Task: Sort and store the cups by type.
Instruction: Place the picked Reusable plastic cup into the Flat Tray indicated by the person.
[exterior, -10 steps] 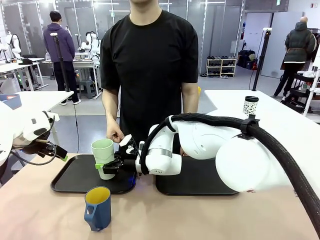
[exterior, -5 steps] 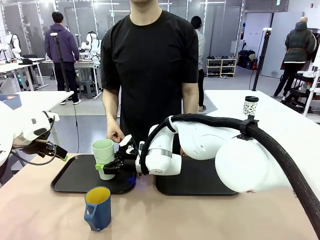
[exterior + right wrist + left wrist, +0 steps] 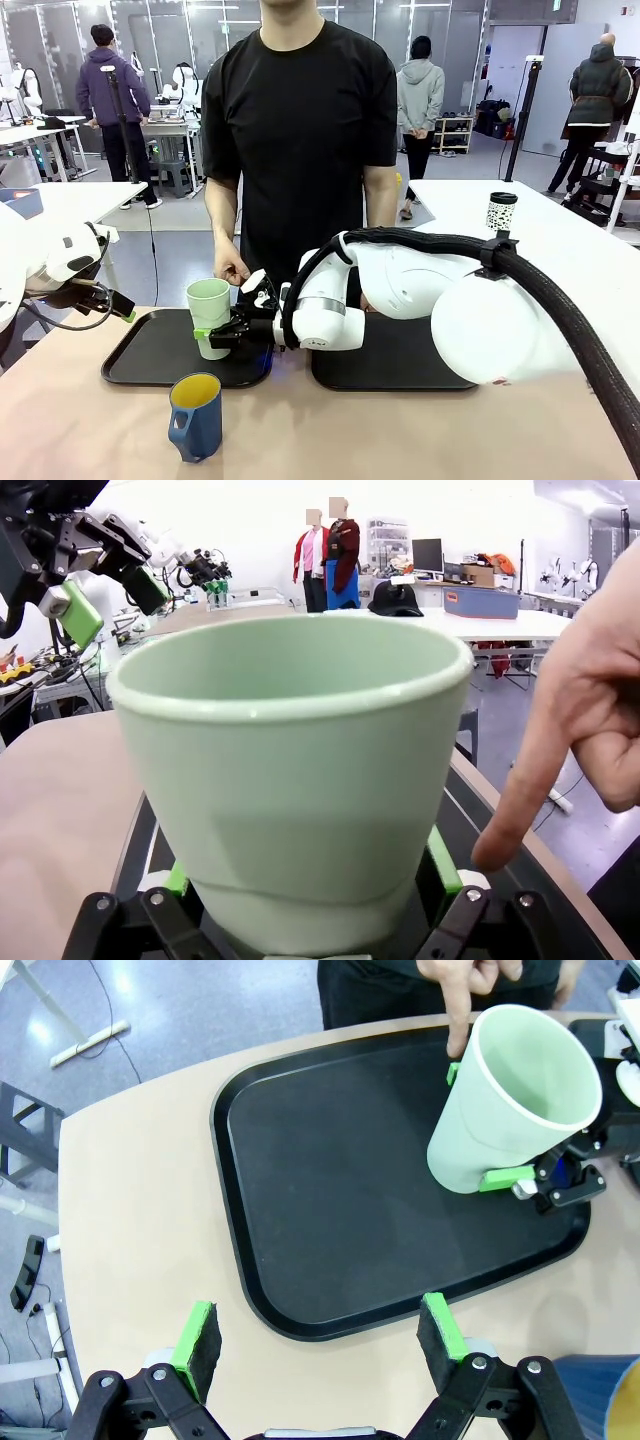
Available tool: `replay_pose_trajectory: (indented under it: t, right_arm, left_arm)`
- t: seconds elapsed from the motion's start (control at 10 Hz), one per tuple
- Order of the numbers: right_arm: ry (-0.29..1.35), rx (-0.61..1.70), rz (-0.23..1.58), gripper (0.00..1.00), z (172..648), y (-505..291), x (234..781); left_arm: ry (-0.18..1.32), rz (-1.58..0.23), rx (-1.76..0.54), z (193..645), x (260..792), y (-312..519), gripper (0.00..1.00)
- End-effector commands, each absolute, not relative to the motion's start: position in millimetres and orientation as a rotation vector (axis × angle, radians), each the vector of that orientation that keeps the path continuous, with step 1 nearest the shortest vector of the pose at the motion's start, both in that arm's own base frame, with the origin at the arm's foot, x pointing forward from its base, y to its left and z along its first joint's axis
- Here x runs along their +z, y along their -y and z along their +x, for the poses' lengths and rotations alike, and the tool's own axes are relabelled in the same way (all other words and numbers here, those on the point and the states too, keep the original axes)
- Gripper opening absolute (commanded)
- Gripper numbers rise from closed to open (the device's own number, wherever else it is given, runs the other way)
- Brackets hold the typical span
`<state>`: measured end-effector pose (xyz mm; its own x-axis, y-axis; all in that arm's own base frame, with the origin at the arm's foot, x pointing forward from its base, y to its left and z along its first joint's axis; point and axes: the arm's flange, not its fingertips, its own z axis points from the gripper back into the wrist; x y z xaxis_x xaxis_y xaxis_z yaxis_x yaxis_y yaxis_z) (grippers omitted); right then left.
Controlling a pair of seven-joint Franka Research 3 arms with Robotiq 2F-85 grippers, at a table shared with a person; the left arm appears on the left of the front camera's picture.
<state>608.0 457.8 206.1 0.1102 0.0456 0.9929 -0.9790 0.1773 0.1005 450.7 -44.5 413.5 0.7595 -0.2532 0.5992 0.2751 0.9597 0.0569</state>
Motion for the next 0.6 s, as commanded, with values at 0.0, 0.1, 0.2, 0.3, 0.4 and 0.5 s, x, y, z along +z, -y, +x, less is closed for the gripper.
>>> replay_pose_trajectory:
  t: [0.0, 0.1, 0.2, 0.3, 0.4, 0.5]
  right_arm:
    - [1.138, 1.002, 1.052, 1.0, 600, -446, 210]
    - [1.128, 1.001, 1.067, 1.0, 598, -440, 209]
    - [1.112, 1.008, 1.061, 1.0, 596, -435, 208]
    - [1.117, 1.004, 1.058, 1.0, 594, -429, 208]
    - [1.125, 1.002, 1.058, 1.0, 591, -422, 209]
    - [1.118, 1.003, 1.058, 1.0, 588, -415, 209]
  left_arm:
    - [0.65, -0.035, -0.287, 451, 414, 44, 1.0]
    - [0.65, -0.035, -0.287, 451, 414, 44, 1.0]
    - [0.65, -0.035, -0.287, 451, 414, 44, 1.0]
    - [0.65, -0.035, -0.287, 451, 414, 44, 1.0]
    - [0.65, -0.035, -0.287, 451, 414, 44, 1.0]
    - [0.65, -0.035, -0.287, 451, 414, 44, 1.0]
